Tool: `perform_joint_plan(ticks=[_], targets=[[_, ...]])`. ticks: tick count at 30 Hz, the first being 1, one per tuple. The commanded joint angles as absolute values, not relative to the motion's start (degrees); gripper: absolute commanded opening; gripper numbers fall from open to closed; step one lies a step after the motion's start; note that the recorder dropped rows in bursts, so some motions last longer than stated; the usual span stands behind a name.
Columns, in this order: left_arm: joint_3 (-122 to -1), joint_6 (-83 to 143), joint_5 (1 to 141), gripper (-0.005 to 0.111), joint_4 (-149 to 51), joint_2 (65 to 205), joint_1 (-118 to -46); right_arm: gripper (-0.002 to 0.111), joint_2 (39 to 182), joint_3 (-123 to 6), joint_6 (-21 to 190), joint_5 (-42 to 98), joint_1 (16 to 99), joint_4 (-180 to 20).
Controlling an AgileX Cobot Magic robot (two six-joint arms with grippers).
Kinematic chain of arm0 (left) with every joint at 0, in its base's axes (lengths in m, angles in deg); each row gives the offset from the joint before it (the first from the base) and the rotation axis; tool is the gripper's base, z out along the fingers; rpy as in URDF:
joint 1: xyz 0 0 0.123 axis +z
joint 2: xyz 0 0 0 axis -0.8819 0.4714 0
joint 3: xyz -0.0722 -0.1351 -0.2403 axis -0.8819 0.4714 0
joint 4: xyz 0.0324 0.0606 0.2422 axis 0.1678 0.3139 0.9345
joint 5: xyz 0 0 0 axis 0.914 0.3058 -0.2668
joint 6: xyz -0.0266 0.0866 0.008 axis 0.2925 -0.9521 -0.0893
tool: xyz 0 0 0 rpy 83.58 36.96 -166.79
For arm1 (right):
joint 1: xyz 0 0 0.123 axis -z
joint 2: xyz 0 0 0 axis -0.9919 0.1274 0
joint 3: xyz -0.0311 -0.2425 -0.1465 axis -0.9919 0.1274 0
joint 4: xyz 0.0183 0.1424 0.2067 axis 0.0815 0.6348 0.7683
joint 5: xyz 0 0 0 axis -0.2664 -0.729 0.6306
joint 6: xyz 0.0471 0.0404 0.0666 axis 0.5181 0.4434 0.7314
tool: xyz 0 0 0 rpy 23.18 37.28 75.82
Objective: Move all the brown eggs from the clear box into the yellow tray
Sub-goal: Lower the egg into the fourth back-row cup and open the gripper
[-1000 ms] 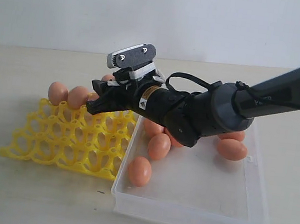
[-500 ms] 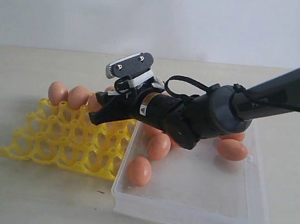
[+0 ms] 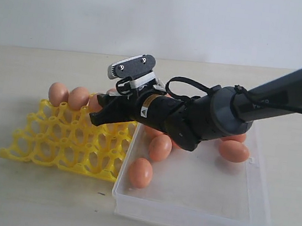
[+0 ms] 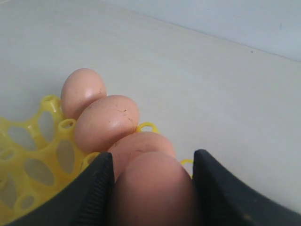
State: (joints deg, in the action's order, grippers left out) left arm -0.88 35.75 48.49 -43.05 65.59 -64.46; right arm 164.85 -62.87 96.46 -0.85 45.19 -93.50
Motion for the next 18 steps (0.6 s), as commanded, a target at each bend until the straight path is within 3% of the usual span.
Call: perform_joint_plan(ticks=[1,5,9,18], targets=[[-1.1,36.0,48.8,0.0,-43.1,65.3,-64.7,0.026,164.8,-63.4,97.1,-1.4,45.1,-93.6],[-1.1,36.0,48.8,0.0,-43.1,65.3,-64.7,0.046,164.8,-63.4,97.1,-1.4,45.1,-93.6],[-1.1,36.0,48.8,0.0,-43.1,65.3,-64.7,0.056,164.8,-63.4,97.1,-0.9,45.1,-93.6],[-1.1,36.0,48.8,0.0,-43.1,65.3,-64.7,0.058,164.5,-63.4,97.1,0.3,45.1,-93.6]])
